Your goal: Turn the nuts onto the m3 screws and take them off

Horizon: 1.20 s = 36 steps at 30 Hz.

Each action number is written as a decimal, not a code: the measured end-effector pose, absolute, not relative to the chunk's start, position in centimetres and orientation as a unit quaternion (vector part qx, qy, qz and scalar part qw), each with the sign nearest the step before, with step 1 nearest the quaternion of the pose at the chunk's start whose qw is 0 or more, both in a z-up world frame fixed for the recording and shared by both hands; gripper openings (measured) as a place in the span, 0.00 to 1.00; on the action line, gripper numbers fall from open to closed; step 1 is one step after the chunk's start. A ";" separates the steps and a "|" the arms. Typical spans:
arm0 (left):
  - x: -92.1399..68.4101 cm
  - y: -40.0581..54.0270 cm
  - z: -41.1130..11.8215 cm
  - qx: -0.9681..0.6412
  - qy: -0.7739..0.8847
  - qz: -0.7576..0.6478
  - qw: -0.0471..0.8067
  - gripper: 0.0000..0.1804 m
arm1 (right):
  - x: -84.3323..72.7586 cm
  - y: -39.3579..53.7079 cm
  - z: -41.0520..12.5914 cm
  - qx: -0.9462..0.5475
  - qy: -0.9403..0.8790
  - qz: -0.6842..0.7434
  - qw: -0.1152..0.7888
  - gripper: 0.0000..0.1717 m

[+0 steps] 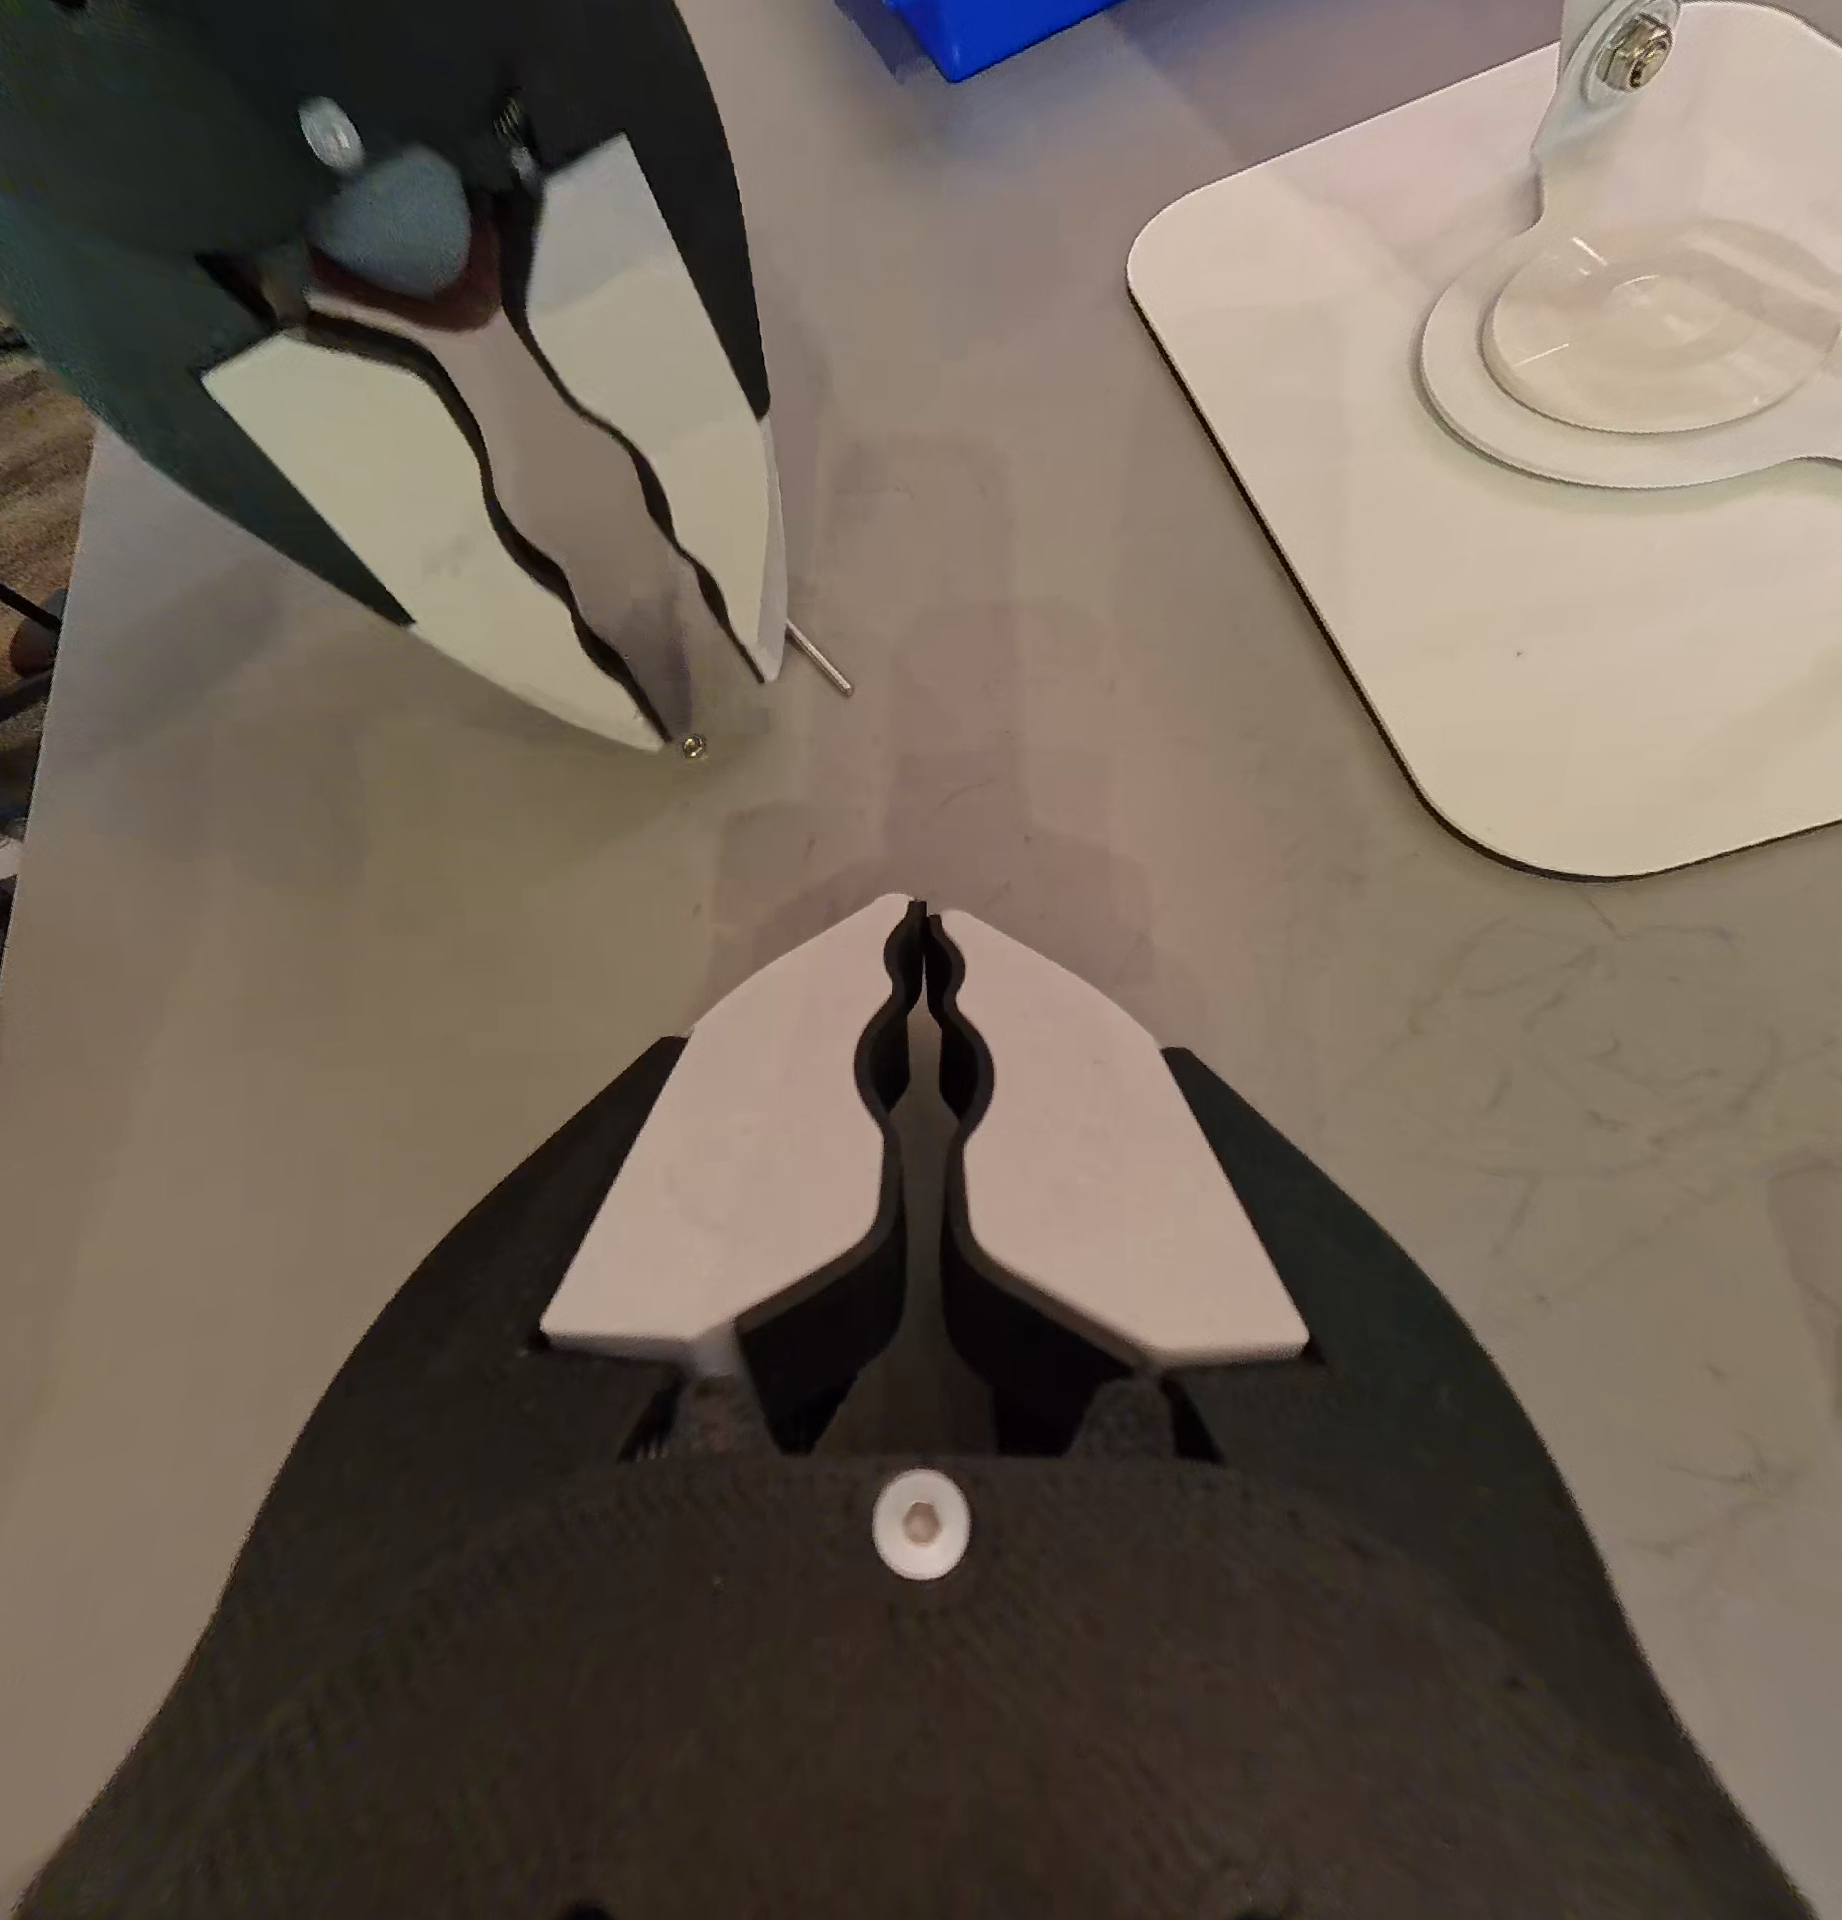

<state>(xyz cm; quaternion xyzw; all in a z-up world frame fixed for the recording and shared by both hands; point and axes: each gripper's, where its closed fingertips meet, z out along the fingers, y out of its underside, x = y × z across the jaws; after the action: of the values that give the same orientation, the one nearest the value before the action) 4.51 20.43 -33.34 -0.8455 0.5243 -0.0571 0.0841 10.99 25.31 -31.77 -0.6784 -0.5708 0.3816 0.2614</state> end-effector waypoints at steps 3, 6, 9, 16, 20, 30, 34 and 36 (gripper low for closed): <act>3.3 21.2 -31.9 -0.860 0.492 -0.070 0.115 0.11 | 11.0 25.3 -31.8 -0.679 -0.570 0.382 0.261 0.00; 1.9 21.8 -31.8 -0.871 0.471 -0.069 0.119 0.11 | 10.9 25.3 -31.9 -0.679 -0.572 0.380 0.260 0.00; 2.0 22.0 -32.7 -0.872 0.473 -0.065 0.112 0.11 | 10.9 25.3 -31.9 -0.679 -0.572 0.379 0.259 0.00; 2.1 22.1 -34.4 -0.869 0.485 -0.050 0.083 0.09 | 10.9 25.3 -31.9 -0.679 -0.573 0.379 0.259 0.00; 1.7 21.9 -34.5 -0.869 0.487 -0.044 0.073 0.01 | 10.9 25.3 -32.0 -0.678 -0.574 0.378 0.259 0.00; 4.2 22.7 -31.1 -0.857 0.425 -0.154 0.247 0.01 | 9.8 24.1 -28.4 -0.638 -0.520 0.494 0.279 0.03; 6.9 22.6 -27.2 -0.809 0.386 -0.264 0.356 0.01 | 9.1 24.0 -24.2 -0.585 -0.406 0.645 0.276 0.10; 7.7 22.5 -25.3 -0.782 0.367 -0.309 0.399 0.01 | 8.8 23.8 -24.6 -0.589 -0.415 0.640 0.265 0.10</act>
<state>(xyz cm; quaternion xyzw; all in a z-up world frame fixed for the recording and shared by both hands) 7.73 22.50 -25.34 -0.7815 0.3672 -0.3088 0.3988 8.78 23.79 -24.63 -0.5893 -0.4152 0.6403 0.2651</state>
